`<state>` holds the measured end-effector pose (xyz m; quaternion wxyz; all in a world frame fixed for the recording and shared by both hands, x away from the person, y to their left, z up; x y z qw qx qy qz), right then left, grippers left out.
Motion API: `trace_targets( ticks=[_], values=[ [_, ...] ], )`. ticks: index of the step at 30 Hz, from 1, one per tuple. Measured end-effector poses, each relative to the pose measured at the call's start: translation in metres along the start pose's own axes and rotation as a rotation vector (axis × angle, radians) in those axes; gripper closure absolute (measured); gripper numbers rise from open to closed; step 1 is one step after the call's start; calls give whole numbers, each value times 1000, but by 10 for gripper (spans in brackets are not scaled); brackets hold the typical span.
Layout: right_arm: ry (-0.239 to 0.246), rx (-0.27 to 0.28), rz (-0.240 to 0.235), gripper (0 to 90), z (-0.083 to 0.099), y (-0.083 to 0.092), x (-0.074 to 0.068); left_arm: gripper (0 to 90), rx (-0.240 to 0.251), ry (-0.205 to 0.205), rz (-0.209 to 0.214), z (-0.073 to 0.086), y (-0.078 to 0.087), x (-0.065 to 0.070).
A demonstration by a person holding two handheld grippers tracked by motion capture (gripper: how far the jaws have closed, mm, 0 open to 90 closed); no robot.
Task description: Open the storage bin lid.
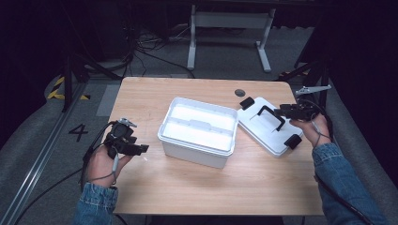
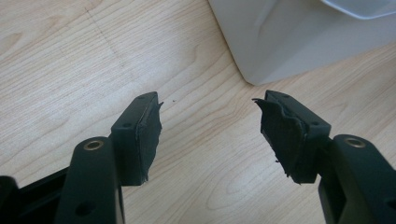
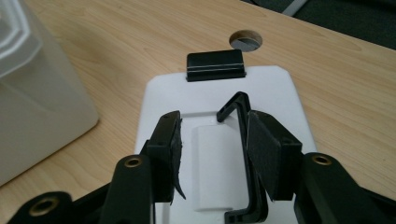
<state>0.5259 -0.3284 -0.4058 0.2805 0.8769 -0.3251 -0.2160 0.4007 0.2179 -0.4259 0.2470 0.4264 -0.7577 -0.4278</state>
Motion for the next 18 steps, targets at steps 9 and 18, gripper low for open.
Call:
trace_targets(
  ticks=[9, 18],
  values=[
    [65, -4, -63, 549, 0, 15, -36, 385, -3, 2, -4, 2, 1, 0],
    [123, -14, -128, 541, 10, 22, -74, 385, -14, -4, -6, 4, -2, 4]
  ],
)
Point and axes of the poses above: each handheld gripper's, and its own axes: y roughly backward along the jaws, z roughly out of its underside, x roughly to its right, the point moved 5 cm from there along -y, roughly forward along the jaws, and after that the axes turned 8 degrees about -z, right-handed, at the moved point
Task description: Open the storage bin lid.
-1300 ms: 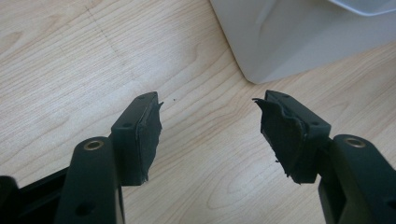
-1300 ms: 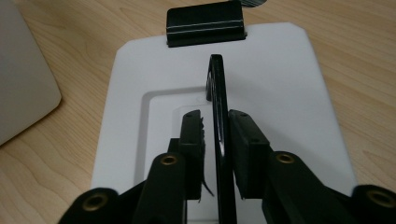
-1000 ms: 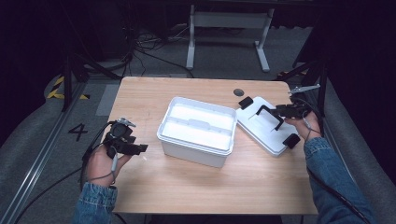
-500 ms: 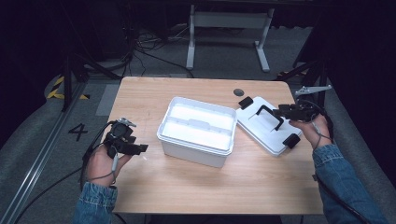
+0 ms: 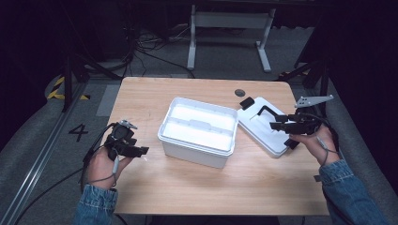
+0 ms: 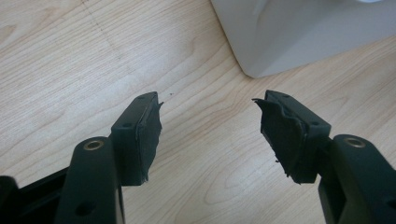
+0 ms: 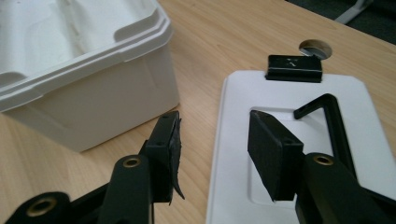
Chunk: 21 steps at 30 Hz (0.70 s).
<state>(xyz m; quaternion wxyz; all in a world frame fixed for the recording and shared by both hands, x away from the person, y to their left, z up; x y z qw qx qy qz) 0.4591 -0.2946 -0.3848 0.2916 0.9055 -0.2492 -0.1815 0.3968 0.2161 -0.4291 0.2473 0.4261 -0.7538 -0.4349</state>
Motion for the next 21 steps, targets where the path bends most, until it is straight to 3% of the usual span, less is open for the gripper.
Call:
trace_targets(
  ticks=[11, 21],
  values=[
    [16, 2, -71, 519, 15, -4, -32, 385, 1, -5, -2, 0, 0, -1],
    [31, -29, -86, 498, 38, -19, -53, 385, -7, -1, -1, -1, -1, -1]
  ],
)
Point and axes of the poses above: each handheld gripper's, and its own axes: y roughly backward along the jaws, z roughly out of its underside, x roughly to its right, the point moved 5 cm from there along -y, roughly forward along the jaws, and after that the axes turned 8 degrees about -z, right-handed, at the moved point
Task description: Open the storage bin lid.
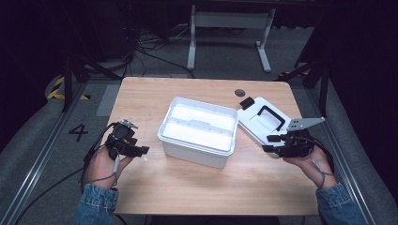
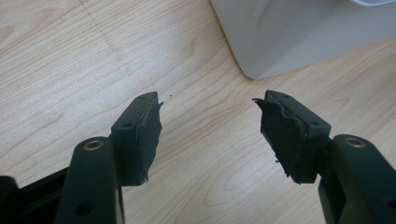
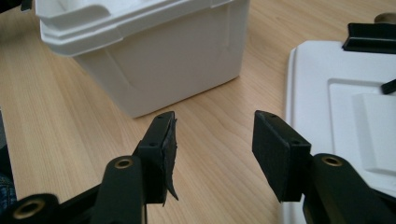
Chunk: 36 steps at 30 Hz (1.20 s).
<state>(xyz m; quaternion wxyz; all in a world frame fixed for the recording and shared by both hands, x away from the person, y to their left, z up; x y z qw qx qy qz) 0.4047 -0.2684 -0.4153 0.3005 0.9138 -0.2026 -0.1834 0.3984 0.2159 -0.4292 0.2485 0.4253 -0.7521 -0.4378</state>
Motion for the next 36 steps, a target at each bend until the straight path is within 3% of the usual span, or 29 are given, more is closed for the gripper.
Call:
trace_targets(
  ticks=[14, 28, 36],
  values=[
    [26, -32, -9, 487, 18, -26, -12, 385, -7, 1, 3, 0, -1, 0],
    [37, -150, -20, 477, 37, -61, -13, 385, -13, -7, 4, -1, -4, 0],
    [50, -197, -19, 476, 44, -72, -16, 385, -23, -9, 5, -1, -5, 1]
  ],
)
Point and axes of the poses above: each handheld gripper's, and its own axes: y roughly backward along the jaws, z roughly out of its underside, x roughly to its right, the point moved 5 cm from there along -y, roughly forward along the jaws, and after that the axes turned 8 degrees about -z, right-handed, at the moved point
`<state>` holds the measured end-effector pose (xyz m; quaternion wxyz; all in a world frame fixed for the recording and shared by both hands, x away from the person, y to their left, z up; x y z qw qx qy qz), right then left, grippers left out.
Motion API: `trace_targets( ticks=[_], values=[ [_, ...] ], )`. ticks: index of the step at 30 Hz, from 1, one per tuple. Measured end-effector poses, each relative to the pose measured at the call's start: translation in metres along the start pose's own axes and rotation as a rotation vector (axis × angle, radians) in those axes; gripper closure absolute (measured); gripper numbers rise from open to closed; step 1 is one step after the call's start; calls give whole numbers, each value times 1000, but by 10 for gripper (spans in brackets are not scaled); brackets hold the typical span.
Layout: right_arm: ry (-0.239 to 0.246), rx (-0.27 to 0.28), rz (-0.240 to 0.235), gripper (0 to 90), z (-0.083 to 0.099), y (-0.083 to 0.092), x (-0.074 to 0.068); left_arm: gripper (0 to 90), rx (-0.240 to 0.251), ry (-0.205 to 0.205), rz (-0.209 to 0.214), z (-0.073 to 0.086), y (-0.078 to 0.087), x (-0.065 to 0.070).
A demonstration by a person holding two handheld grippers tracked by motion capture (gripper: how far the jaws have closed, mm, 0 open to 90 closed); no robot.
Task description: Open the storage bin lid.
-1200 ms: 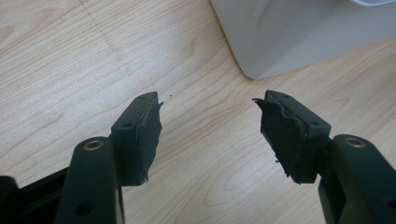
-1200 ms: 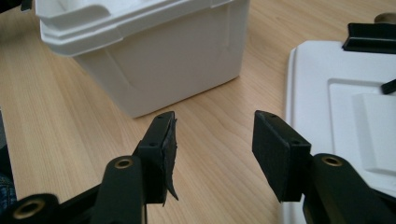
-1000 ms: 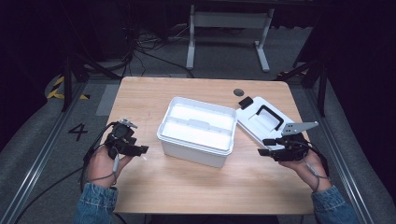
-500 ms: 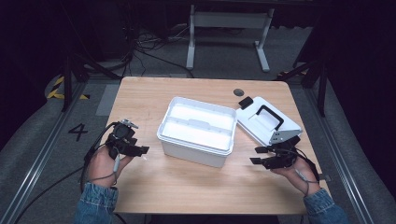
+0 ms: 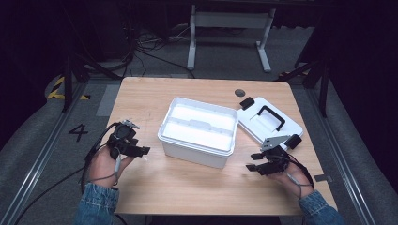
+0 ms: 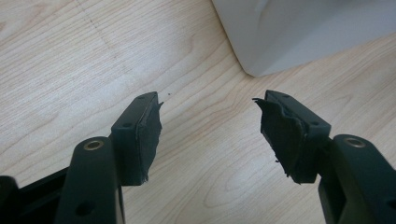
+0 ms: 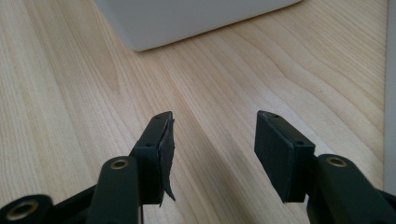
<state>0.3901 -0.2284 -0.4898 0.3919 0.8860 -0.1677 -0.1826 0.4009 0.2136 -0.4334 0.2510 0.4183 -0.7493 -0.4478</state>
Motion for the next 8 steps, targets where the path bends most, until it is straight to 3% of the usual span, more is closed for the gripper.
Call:
trace_targets(
  ticks=[8],
  values=[
    [9, -19, 4, 473, 2, -5, -1, 385, 0, 3, 2, -1, 0, 0]
  ],
)
Point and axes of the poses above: each handheld gripper's, and its own axes: y roughly backward along the jaws, z roughly out of its underside, x roughly to its right, the point moved 5 cm from there along -y, roughly forward along the jaws, and after that the axes turned 8 degrees about -z, right-handed, at the moved point
